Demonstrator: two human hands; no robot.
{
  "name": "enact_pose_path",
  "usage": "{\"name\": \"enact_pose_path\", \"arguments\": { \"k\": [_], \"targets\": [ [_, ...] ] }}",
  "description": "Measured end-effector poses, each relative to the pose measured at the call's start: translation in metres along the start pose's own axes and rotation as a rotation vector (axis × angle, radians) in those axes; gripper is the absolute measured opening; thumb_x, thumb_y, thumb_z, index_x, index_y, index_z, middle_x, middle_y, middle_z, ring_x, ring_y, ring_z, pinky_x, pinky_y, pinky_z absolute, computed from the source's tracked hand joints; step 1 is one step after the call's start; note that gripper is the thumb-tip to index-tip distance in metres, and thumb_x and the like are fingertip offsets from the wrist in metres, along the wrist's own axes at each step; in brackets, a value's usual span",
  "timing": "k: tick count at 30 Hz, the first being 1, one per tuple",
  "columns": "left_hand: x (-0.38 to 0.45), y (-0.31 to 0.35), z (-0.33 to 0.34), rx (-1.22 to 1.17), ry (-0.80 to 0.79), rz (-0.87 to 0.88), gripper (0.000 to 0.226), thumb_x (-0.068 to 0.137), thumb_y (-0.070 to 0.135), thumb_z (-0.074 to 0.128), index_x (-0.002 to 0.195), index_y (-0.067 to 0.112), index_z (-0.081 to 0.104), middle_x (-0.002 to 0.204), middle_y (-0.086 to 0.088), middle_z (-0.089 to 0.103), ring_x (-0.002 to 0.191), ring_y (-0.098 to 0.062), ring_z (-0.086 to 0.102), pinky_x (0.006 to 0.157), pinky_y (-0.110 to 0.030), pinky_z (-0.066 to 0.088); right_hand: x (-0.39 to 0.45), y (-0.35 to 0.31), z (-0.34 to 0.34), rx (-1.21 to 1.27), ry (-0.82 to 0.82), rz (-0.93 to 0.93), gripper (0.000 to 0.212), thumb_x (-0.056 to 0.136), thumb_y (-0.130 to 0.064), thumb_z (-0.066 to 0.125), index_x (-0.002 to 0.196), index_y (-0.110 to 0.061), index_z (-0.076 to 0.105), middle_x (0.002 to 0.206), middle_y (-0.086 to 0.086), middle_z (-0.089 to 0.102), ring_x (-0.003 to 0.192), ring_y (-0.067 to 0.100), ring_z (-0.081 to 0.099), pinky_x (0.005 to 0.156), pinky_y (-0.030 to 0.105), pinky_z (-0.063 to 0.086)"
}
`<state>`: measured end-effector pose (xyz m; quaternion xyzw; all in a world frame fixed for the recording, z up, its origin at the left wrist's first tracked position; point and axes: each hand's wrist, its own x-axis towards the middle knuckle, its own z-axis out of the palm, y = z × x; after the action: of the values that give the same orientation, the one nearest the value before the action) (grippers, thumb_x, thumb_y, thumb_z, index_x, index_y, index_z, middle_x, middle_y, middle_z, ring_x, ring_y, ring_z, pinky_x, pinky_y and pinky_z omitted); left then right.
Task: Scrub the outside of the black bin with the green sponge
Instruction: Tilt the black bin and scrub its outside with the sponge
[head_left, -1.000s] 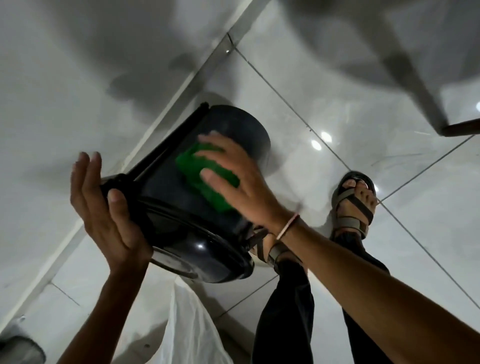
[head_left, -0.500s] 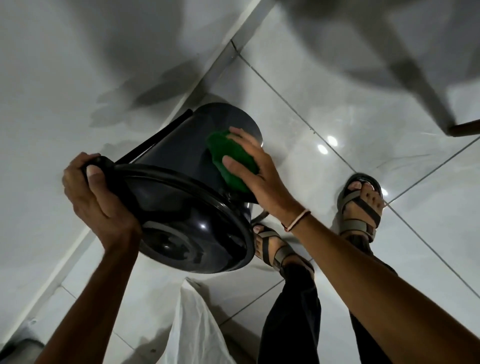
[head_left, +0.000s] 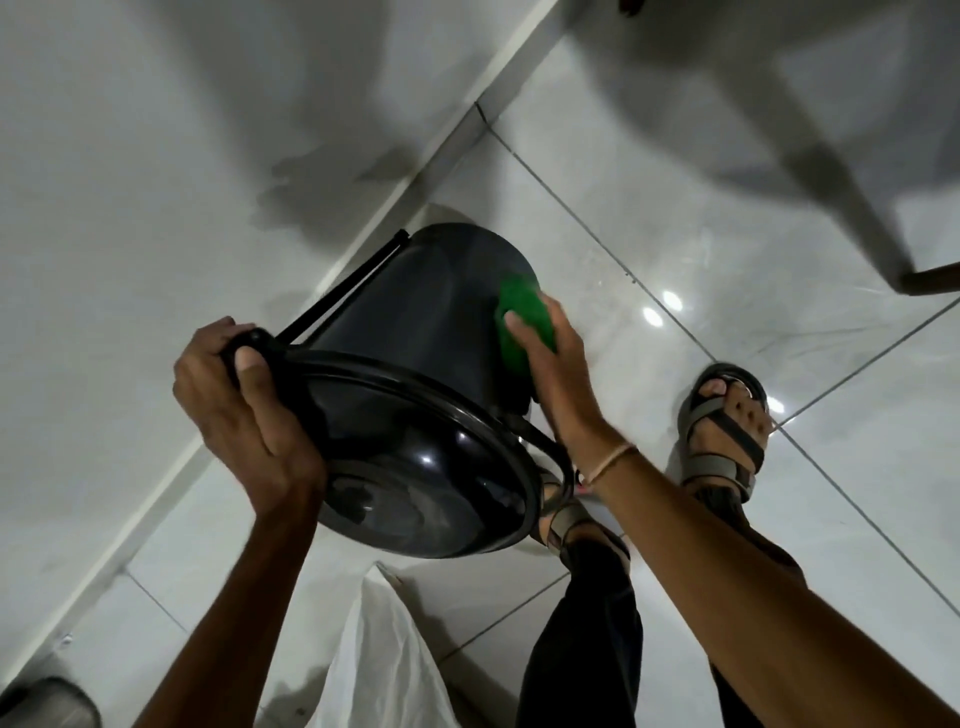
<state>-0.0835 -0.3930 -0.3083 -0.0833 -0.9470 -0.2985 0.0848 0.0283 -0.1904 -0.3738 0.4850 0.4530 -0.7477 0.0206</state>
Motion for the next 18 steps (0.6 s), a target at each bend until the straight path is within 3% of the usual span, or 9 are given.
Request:
{"name": "enact_pose_path", "arguments": {
  "k": [2, 4, 7, 9, 11, 13, 15, 18],
  "targets": [
    [-0.007, 0.016, 0.004, -0.032, -0.060, 0.072, 0.031, 0.116, 0.021, 0.037, 0.125, 0.008, 0.063, 0.135, 0.002, 0.063, 0.137, -0.024, 0.054, 0.118, -0.038, 0.040, -0.037, -0.013, -0.002, -0.158, -0.177, -0.242, 0.034, 0.094, -0.044, 0.063, 0.127, -0.052, 0.059, 0.156, -0.005, 0.050, 0.148, 0.012, 0.046, 0.121, 0.035, 0.043],
    [-0.014, 0.034, 0.004, -0.015, -0.152, 0.095, 0.037, 0.113, 0.018, 0.038, 0.123, -0.005, 0.065, 0.139, -0.021, 0.063, 0.145, -0.040, 0.049, 0.126, -0.041, 0.036, -0.058, -0.015, -0.007, -0.281, -0.302, -0.355, 0.032, 0.095, -0.044, 0.060, 0.127, -0.043, 0.062, 0.163, -0.008, 0.041, 0.158, 0.009, 0.029, 0.128, 0.038, 0.034],
    [-0.019, 0.045, -0.002, -0.009, -0.258, 0.145, 0.041, 0.110, 0.020, 0.040, 0.122, -0.009, 0.066, 0.144, -0.028, 0.060, 0.152, -0.045, 0.043, 0.128, -0.054, 0.034, -0.052, -0.022, -0.012, -0.333, -0.368, -0.368, 0.041, 0.095, -0.039, 0.061, 0.130, -0.021, 0.067, 0.165, -0.002, 0.039, 0.161, 0.012, 0.024, 0.131, 0.044, 0.030],
    [-0.029, 0.050, -0.005, 0.007, -0.299, 0.248, 0.041, 0.112, 0.026, 0.041, 0.120, -0.005, 0.067, 0.143, -0.028, 0.062, 0.151, -0.045, 0.044, 0.127, -0.056, 0.036, -0.034, -0.032, -0.001, -0.467, -0.358, -0.391, 0.037, 0.096, -0.032, 0.067, 0.129, -0.016, 0.070, 0.163, 0.003, 0.042, 0.158, 0.017, 0.030, 0.130, 0.042, 0.030],
    [-0.045, 0.058, -0.007, -0.006, -0.349, 0.391, 0.042, 0.116, 0.036, 0.036, 0.120, 0.006, 0.065, 0.143, -0.022, 0.063, 0.154, -0.035, 0.042, 0.131, -0.044, 0.032, -0.018, -0.043, 0.019, -0.507, -0.267, -0.420, 0.033, 0.098, -0.024, 0.069, 0.129, -0.010, 0.069, 0.157, 0.008, 0.049, 0.147, 0.021, 0.046, 0.124, 0.037, 0.040],
    [-0.066, 0.067, -0.008, -0.082, -0.397, 0.449, 0.041, 0.117, 0.038, 0.033, 0.116, 0.014, 0.065, 0.144, -0.017, 0.060, 0.160, -0.020, 0.038, 0.132, -0.040, 0.028, -0.007, -0.056, 0.035, -0.368, -0.137, -0.364, 0.033, 0.100, -0.017, 0.067, 0.130, -0.004, 0.066, 0.147, 0.012, 0.055, 0.125, 0.012, 0.060, 0.109, 0.015, 0.048],
    [-0.084, 0.075, -0.009, -0.157, -0.419, 0.392, 0.042, 0.118, 0.037, 0.031, 0.108, 0.017, 0.067, 0.146, -0.013, 0.062, 0.160, -0.015, 0.039, 0.131, -0.044, 0.030, 0.000, -0.066, 0.035, -0.252, -0.018, -0.355, 0.032, 0.100, -0.015, 0.066, 0.131, -0.004, 0.065, 0.140, 0.013, 0.060, 0.112, 0.005, 0.062, 0.095, 0.000, 0.047],
    [-0.107, 0.084, -0.011, -0.218, -0.329, 0.190, 0.037, 0.119, 0.036, 0.031, 0.122, 0.020, 0.064, 0.157, -0.010, 0.055, 0.161, -0.018, 0.040, 0.136, -0.043, 0.023, 0.001, -0.068, 0.012, -0.349, -0.084, -0.326, 0.032, 0.099, -0.020, 0.067, 0.130, -0.011, 0.066, 0.135, 0.010, 0.065, 0.116, 0.013, 0.064, 0.096, 0.004, 0.050]
  ]
}}
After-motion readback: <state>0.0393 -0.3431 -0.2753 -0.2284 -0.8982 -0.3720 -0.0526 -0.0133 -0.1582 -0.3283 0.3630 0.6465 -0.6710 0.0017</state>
